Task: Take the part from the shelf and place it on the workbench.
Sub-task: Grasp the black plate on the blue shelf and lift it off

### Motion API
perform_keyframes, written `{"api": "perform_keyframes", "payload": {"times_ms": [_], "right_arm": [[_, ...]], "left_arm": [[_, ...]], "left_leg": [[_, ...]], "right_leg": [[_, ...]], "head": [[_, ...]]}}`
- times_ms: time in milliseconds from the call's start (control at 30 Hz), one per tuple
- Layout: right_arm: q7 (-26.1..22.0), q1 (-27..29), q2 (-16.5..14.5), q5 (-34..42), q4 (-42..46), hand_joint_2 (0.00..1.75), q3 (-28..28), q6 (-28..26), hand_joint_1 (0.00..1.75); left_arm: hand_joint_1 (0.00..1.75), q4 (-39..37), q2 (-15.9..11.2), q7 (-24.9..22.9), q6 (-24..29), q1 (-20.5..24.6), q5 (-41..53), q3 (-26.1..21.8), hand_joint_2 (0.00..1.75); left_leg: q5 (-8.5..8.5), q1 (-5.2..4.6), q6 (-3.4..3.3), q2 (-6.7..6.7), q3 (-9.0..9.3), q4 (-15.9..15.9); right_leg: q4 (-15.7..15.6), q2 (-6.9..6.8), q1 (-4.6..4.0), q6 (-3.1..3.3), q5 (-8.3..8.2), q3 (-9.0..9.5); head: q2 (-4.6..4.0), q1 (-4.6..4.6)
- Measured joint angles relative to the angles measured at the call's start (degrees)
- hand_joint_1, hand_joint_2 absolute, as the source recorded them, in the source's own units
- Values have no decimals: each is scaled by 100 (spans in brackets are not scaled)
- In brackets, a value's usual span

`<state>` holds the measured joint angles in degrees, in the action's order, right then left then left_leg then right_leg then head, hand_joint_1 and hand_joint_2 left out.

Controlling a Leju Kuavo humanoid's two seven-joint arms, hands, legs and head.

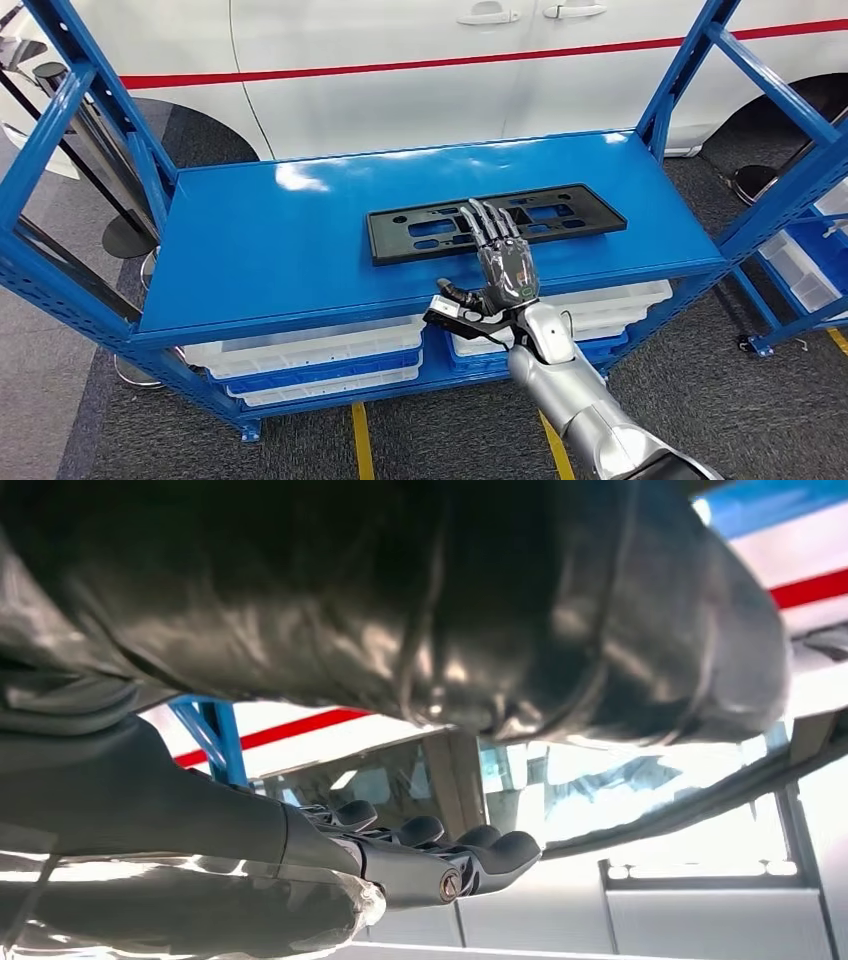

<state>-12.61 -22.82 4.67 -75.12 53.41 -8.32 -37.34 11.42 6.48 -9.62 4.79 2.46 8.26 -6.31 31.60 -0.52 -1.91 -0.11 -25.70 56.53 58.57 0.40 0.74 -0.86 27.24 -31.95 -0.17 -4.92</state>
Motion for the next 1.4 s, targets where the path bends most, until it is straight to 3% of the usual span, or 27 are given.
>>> {"api": "perform_keyframes", "payload": {"times_ms": [133,633,1067,1133,1200,1267,1400], "right_arm": [[5,-65,31,11,-172,175,-30,-10,0],[144,-552,52,159,-954,175,-137,330,0],[899,-1258,109,-498,-1800,175,-284,250,0],[995,-1318,128,-592,-1891,175,-291,186,67],[1121,-1341,139,-705,-1965,175,-307,109,154],[1210,-1347,143,-781,-2032,175,-333,52,175],[1213,-1343,143,-799,-2133,175,-377,22,175]], "left_arm": [[0,-6,-14,-28,-4,0,8,6,0],[0,-8,-38,47,-104,4,-13,-5,0],[0,-8,-46,76,-177,13,14,-48,0],[0,-8,-46,75,-177,15,34,-49,0],[0,-8,-46,71,-177,16,56,-49,0],[0,-8,-46,67,-177,19,64,-50,0],[0,-8,-46,66,-177,25,66,-60,0]], "left_leg": [[1,0,0,-4,-7,0],[0,0,0,-8,-12,0],[-1,-1,0,-7,-2,4],[-1,-1,0,-8,-2,4],[-1,-1,0,-8,-2,4],[0,-1,0,-8,-2,4],[0,-1,0,-8,-2,3]], "right_leg": [[-3,-3,0,0,0,-2],[-1,-5,0,0,0,-2],[-1,-4,0,0,-1,-2],[-1,-4,0,0,0,-2],[-1,-4,0,0,0,-2],[-1,-4,0,0,0,-2],[-1,-4,1,0,0,-2]], "head": [[0,0],[0,0],[0,0],[0,0],[0,0],[0,0],[0,0]]}}
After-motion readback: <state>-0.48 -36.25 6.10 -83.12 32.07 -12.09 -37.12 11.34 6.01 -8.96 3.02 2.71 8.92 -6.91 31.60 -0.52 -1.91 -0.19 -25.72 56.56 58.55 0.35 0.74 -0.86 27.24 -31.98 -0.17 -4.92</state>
